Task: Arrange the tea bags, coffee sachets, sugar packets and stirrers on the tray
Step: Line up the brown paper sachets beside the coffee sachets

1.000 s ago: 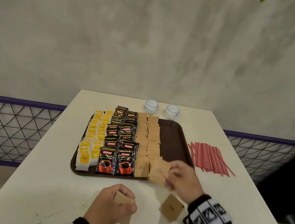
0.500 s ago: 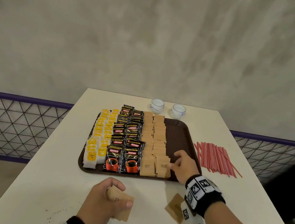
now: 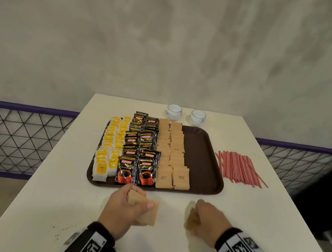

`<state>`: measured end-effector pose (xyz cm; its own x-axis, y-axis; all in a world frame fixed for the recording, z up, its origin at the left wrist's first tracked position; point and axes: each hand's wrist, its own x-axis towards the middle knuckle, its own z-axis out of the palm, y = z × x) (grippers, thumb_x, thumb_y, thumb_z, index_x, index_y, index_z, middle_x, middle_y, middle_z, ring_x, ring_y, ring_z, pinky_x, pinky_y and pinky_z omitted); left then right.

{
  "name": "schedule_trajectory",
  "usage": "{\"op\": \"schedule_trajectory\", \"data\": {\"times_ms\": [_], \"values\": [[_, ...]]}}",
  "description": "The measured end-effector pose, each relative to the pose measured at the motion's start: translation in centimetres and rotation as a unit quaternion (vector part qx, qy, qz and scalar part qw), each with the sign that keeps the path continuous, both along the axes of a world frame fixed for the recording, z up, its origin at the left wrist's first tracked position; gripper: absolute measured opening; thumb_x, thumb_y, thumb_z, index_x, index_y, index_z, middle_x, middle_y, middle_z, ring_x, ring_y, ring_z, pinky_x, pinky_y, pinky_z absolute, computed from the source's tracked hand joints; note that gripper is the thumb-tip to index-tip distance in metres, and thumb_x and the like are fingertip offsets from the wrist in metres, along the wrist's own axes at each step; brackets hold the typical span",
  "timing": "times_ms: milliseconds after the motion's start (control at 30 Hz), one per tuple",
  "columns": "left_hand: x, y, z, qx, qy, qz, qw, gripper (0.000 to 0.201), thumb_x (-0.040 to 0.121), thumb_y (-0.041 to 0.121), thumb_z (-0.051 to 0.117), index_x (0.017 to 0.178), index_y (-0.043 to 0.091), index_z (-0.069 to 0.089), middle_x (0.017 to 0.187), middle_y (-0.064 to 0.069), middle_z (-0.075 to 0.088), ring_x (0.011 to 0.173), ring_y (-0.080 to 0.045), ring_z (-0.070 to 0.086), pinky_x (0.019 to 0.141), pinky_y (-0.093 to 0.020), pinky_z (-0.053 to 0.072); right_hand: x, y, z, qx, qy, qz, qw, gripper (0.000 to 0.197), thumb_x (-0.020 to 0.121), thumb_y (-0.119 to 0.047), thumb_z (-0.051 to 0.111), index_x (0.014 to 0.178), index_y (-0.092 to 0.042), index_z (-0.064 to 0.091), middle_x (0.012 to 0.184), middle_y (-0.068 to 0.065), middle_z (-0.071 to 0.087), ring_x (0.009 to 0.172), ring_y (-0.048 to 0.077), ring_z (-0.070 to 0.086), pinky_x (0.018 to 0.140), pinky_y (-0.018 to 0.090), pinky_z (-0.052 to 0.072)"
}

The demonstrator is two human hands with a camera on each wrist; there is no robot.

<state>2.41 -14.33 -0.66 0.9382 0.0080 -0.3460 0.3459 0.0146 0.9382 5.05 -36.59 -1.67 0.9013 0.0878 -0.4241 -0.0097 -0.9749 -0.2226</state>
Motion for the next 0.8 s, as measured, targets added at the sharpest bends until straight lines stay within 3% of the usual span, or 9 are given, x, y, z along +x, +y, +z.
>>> {"op": "schedule_trajectory", "data": {"times_ms": [67, 167, 300, 400, 500, 700, 800], "values": [[0.1, 0.2, 0.3, -0.013, 0.002, 0.01, 1.0, 0.025, 0.078, 0.001, 0.071, 0.096, 0.002, 0.054, 0.094, -0.011, 0.057, 0.087, -0.029, 0.06, 0.061, -0.043, 0.06, 0.0, 0.2, 0.2, -0.03, -0.034, 0.039, 0.998, 0.02, 0.092, -0.021, 0.054, 0.111, -0.017, 0.048, 0.122, 0.005, 0.05, 0.102, 0.022, 0.054, 0.091, 0.029, 0.043], [0.0, 0.7, 0.1, -0.022, -0.001, 0.029, 0.999, 0.022, 0.079, 0.001, 0.069, 0.094, 0.006, 0.054, 0.098, -0.013, 0.058, 0.092, -0.033, 0.06, 0.056, -0.037, 0.059, -0.2, 0.3, 0.0, -0.042, -0.05, 0.058, 0.996, 0.034, 0.092, -0.02, 0.056, 0.124, -0.01, 0.048, 0.128, 0.006, 0.043, 0.111, 0.025, 0.052, 0.096, 0.032, 0.042], [-0.2, 1.4, -0.3, -0.029, -0.006, 0.046, 0.998, 0.022, 0.079, 0.002, 0.071, 0.094, 0.007, 0.055, 0.097, -0.013, 0.058, 0.094, -0.034, 0.06, 0.055, -0.034, 0.057, -1.0, -0.1, -0.7, -0.006, -0.035, 0.056, 0.998, 0.045, 0.087, -0.033, 0.064, 0.124, -0.015, 0.047, 0.115, -0.002, 0.041, 0.106, 0.018, 0.048, 0.095, 0.027, 0.042], [-0.3, 1.6, -0.3, -0.038, -0.006, 0.054, 0.998, 0.022, 0.079, 0.002, 0.07, 0.095, 0.006, 0.056, 0.097, -0.014, 0.057, 0.091, -0.033, 0.061, 0.053, -0.033, 0.057, -2.1, 0.1, -1.4, -0.004, -0.035, 0.07, 0.997, 0.058, 0.083, -0.031, 0.07, 0.131, -0.019, 0.039, 0.128, -0.003, 0.038, 0.109, 0.018, 0.044, 0.098, 0.028, 0.041], [-0.3, 1.8, -0.3, -0.032, -0.008, 0.056, 0.998, 0.022, 0.079, 0.003, 0.07, 0.094, 0.007, 0.056, 0.099, -0.015, 0.057, 0.093, -0.033, 0.061, 0.053, -0.033, 0.057, -2.0, 0.4, -1.3, 0.028, -0.039, 0.057, 0.997, 0.049, 0.08, -0.024, 0.071, 0.119, -0.023, 0.041, 0.114, -0.008, 0.04, 0.098, 0.015, 0.039, 0.093, 0.027, 0.041], [-0.5, 2.4, -0.2, -0.032, -0.011, 0.069, 0.997, 0.022, 0.078, 0.003, 0.071, 0.093, 0.006, 0.056, 0.098, -0.016, 0.057, 0.093, -0.035, 0.061, 0.053, -0.034, 0.057, -0.7, 0.7, -0.5, 0.077, 0.016, 0.086, 0.993, 0.024, 0.083, -0.018, 0.066, 0.084, -0.029, 0.045, 0.088, -0.01, 0.053, 0.085, 0.014, 0.053, 0.079, 0.024, 0.045], [-0.7, 2.9, -0.3, -0.029, -0.009, 0.069, 0.997, 0.023, 0.078, 0.005, 0.071, 0.094, 0.006, 0.056, 0.101, -0.017, 0.057, 0.093, -0.034, 0.061, 0.054, -0.035, 0.058, -0.1, 0.7, 0.0, 0.115, 0.033, 0.108, 0.987, 0.027, 0.093, -0.013, 0.052, 0.071, -0.027, 0.045, 0.073, -0.007, 0.049, 0.063, 0.009, 0.05, 0.059, 0.023, 0.045]]}}
